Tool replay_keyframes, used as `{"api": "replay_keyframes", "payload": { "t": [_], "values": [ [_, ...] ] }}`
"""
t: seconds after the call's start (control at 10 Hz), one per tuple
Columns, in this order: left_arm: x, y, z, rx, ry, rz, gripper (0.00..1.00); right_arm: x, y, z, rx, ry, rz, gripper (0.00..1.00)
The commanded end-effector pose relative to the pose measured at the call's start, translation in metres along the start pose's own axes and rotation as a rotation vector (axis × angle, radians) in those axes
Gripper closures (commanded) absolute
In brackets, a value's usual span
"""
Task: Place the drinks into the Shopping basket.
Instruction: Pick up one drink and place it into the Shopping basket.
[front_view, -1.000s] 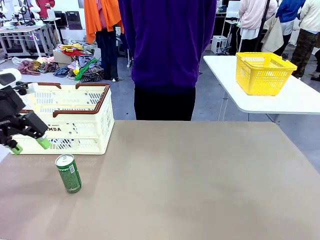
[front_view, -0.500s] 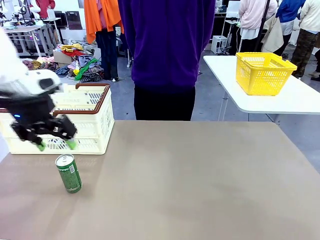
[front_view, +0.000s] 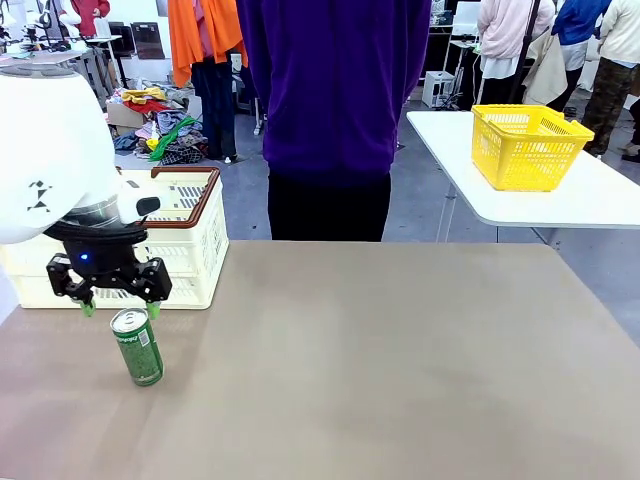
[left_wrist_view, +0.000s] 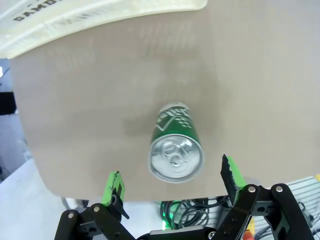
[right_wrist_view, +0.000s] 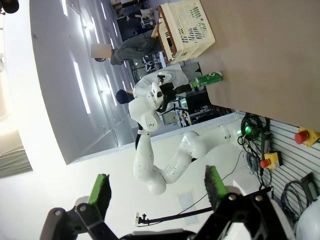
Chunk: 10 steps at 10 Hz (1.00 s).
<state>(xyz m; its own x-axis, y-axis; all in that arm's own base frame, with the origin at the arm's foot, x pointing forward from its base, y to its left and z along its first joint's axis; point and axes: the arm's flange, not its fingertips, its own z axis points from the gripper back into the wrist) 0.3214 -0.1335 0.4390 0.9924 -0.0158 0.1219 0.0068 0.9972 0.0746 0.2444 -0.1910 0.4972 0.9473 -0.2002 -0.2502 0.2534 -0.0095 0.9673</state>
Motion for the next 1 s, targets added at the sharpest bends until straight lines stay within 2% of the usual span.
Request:
{"api": "replay_keyframes", "payload": {
  "t": [0.0,0.6,0.9],
  "values": [
    [-0.010,0.009,-0.018,-0.002,0.002,0.011,0.00,-0.002,0.003,0.000,0.005,-0.001,0.009,0.00],
    [-0.005,0.010,-0.073,-0.046,0.080,-0.028,0.00,-0.002,0.003,0.000,0.005,-0.001,0.009,0.00],
    [-0.005,0.006,-0.083,-0.069,0.096,-0.043,0.00,-0.002,0.003,0.000,0.005,-0.001,0.009,0.00]
  ]
}}
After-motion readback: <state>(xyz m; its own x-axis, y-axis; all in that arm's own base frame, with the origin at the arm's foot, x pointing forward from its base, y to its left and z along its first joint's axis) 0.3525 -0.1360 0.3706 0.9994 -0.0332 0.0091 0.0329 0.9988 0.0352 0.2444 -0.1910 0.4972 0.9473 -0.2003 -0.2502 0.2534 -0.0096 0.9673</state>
